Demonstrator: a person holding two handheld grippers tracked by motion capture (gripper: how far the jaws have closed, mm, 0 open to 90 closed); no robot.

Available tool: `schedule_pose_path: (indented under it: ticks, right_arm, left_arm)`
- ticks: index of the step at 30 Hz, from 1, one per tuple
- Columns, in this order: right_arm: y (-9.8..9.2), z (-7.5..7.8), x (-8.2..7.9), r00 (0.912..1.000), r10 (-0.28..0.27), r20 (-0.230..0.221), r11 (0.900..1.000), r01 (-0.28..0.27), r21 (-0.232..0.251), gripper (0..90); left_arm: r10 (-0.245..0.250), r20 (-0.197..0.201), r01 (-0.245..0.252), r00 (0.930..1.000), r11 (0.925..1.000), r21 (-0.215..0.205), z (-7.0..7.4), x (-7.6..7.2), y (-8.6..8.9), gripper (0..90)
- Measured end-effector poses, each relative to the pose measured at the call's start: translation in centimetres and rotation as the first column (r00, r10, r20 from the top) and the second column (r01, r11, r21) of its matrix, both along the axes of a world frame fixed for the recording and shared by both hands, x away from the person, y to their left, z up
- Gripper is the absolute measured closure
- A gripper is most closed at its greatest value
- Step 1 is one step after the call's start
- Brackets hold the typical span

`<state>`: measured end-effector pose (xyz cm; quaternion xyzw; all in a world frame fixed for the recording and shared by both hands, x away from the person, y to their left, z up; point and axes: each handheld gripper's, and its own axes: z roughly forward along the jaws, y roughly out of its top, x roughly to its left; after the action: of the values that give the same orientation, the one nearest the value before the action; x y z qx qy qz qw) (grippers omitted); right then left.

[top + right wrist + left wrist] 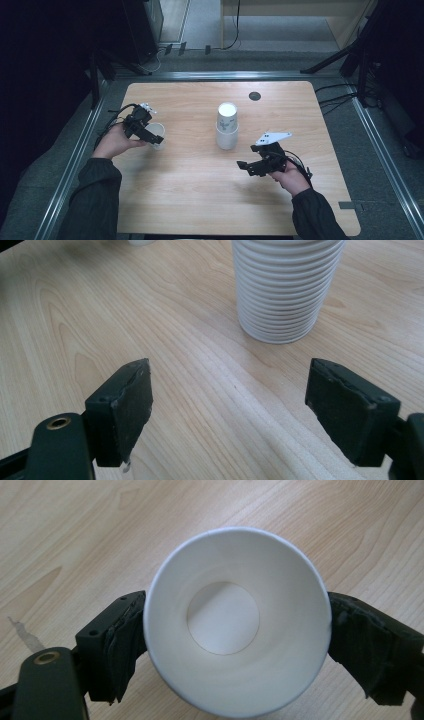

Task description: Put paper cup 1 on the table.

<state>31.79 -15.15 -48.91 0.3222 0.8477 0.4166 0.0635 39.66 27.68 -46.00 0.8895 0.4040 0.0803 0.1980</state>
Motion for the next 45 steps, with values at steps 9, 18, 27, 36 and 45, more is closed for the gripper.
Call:
schedule_pose_path:
  ticks: [9, 18, 27, 36, 45]
  right_arm:
    - [-0.1, 0.4, 0.0, 0.9998, 0.016, -0.009, 1.0, -0.015, 0.025, 19.0]
    - [-0.4, 1.5, 0.7, 0.9982, -0.022, -0.056, 0.995, 0.027, 0.094, 19.3]
    - [-0.4, 2.0, 1.6, 0.9983, -0.044, -0.037, 0.993, 0.048, 0.104, 22.6]
    - [0.7, 3.1, 1.7, 0.9989, -0.015, 0.044, 0.998, 0.012, 0.067, 24.0]
    - [1.4, 4.1, 3.7, 0.9974, -0.01, 0.071, 0.998, 0.006, 0.055, 24.0]
  left_arm:
    - [0.048, 0.03, -0.045, 0.9984, 0.9957, -0.08, 2.1, -0.6, 1.4, 13.3]
    - [0.065, 0.067, -0.053, 0.9957, 0.9852, -0.163, 4.3, -1.5, 1.9, 13.8]
    - [0.043, 0.075, -0.028, 0.9963, 0.9818, -0.188, 5.6, -2.1, 0.4, 15.0]
    - [-0.026, 0.085, 0.043, 0.996, 0.9783, -0.203, 5.5, -2.9, -1.6, 15.0]
    - [-0.058, 0.089, 0.078, 0.9943, 0.9674, -0.241, 5.6, -4.0, -2.4, 15.6]
